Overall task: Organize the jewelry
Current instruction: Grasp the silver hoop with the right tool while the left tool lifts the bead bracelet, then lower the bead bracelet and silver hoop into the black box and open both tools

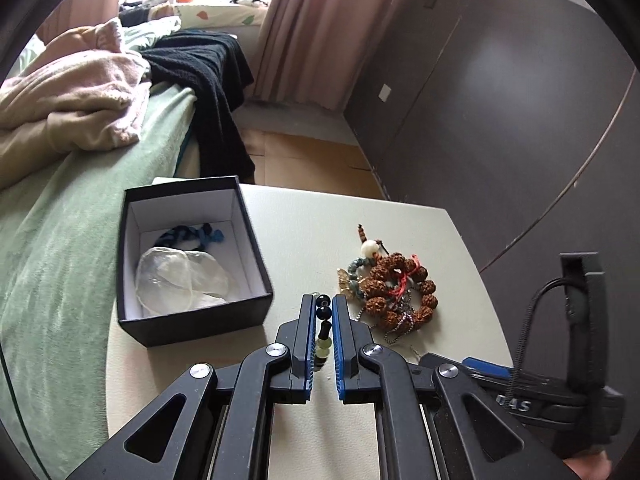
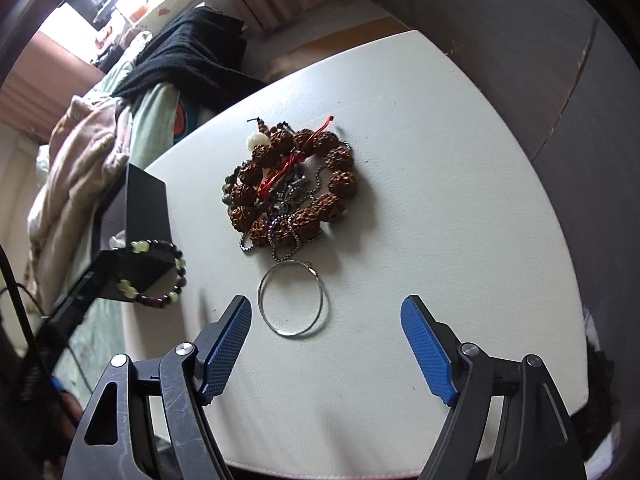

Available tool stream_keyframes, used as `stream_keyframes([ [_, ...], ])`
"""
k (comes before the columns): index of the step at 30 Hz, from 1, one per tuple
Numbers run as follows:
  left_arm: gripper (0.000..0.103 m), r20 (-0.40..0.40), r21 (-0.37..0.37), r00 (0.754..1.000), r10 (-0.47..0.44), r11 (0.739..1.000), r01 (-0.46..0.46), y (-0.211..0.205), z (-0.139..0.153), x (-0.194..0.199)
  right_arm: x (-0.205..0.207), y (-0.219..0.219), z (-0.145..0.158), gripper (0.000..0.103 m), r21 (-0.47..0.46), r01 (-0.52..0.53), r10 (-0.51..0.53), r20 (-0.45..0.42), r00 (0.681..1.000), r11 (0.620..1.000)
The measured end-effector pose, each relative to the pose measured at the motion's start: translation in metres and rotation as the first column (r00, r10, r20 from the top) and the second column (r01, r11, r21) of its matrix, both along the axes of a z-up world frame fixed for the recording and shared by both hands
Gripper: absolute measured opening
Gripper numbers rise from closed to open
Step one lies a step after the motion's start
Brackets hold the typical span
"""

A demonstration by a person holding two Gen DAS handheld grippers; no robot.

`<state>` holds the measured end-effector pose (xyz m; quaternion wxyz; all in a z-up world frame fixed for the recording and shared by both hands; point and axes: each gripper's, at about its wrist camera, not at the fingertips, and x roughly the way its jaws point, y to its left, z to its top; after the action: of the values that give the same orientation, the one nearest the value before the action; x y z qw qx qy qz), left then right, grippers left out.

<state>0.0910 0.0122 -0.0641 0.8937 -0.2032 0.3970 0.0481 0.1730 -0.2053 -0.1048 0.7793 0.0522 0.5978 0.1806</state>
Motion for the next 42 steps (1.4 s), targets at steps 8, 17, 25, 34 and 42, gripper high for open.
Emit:
stream_keyframes([
  [8, 0.008, 0.026, -0.033, 0.999, 0.023, 0.999, -0.022, 0.016, 0.006, -0.007, 0.003, 0.015, -0.013, 0.046, -0.069, -0.037, 0.037, -0.002, 0.999, 0.997],
  [17, 0.008, 0.061, -0.065, 0.997, 0.040, 0.997, -0.036, 0.026, 0.016, -0.017, -0.003, 0.041, -0.011, 0.023, -0.250, -0.093, 0.119, 0.095, 0.988, 0.964],
  [25, 0.008, 0.095, -0.090, 0.994, 0.059, 0.995, -0.051, 0.037, 0.023, -0.026, -0.012, 0.044, -0.008, 0.004, -0.261, -0.137, 0.171, 0.110, 0.979, 0.955],
  [34, 0.008, 0.189, -0.122, 0.977, 0.099, 0.990, -0.077, 0.056, 0.039, -0.037, -0.016, 0.020, 0.032, 0.004, 0.058, -0.139, 0.130, 0.146, 0.981, 0.989],
  [42, 0.008, 0.216, -0.149, 0.963, 0.158, 0.981, -0.128, 0.078, 0.038, -0.031, -0.020, 0.041, 0.050, 0.004, 0.187, -0.179, 0.142, 0.199, 0.970, 0.966],
])
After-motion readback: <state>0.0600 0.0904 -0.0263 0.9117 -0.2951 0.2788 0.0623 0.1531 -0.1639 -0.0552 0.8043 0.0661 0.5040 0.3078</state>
